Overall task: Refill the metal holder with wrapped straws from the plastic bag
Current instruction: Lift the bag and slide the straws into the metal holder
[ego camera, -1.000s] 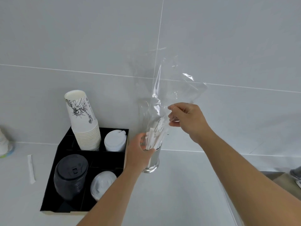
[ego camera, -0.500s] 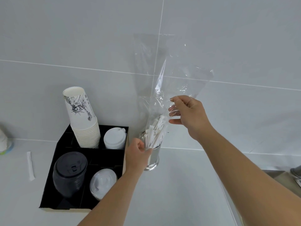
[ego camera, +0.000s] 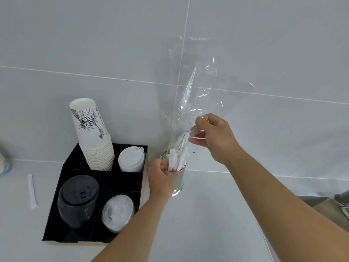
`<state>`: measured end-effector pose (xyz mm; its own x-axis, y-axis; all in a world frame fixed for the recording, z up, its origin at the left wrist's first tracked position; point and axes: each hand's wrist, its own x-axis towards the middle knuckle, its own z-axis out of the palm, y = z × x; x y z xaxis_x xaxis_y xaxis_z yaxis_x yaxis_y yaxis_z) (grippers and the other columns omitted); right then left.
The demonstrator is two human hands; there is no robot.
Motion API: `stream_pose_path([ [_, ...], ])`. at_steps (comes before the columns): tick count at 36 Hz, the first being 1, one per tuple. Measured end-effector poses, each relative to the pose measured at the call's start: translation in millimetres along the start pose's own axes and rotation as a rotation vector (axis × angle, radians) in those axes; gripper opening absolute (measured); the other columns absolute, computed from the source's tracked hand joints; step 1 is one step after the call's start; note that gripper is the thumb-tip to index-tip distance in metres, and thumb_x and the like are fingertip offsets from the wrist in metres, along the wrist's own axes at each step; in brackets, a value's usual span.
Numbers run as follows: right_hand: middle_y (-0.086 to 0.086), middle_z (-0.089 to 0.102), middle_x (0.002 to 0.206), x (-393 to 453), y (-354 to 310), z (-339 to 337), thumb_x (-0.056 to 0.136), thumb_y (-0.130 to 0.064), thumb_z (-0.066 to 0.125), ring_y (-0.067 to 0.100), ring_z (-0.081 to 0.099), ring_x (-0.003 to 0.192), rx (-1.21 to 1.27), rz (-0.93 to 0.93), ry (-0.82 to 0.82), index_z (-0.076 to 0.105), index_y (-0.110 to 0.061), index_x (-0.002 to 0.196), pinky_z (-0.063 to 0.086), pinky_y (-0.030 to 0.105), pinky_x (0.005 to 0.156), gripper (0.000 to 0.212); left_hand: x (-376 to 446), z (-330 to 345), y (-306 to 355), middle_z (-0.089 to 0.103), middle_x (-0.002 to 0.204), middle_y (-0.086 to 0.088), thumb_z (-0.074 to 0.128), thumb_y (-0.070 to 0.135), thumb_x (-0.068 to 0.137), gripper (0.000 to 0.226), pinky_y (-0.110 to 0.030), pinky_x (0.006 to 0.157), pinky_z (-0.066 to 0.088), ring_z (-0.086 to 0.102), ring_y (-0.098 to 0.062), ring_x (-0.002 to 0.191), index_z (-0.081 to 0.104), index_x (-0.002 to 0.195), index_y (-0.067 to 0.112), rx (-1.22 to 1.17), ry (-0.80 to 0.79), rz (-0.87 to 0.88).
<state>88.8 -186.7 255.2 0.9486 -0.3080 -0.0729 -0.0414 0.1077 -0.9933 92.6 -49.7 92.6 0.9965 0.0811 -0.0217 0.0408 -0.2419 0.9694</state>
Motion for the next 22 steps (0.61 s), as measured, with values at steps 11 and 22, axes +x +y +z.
stream_pose_path([
  [11,0.009,0.065,0.074,2,-18,-4,0.094,-0.019,0.062,0.02,0.061,0.064,-0.098,-0.116,0.027,0.063,-0.013,0.077,0.06,0.037,0.062,0.018,2,0,-3,0.064,0.068,0.007,0.08,0.016,0.071,0.022,-0.01,0.054,0.041,0.06,-0.006,0.064,0.059,0.074,0.021,-0.006,0.002,0.022],
  [22,0.009,0.066,0.073,-3,-10,-11,0.094,-0.018,0.062,0.023,0.061,0.067,-0.133,-0.123,0.053,0.063,-0.015,0.072,0.062,0.041,0.065,0.021,-1,-4,5,0.068,0.08,0.011,0.085,0.016,0.066,0.032,-0.01,0.058,0.047,0.063,0.0,0.064,0.063,0.088,0.021,-0.148,0.029,0.058],
])
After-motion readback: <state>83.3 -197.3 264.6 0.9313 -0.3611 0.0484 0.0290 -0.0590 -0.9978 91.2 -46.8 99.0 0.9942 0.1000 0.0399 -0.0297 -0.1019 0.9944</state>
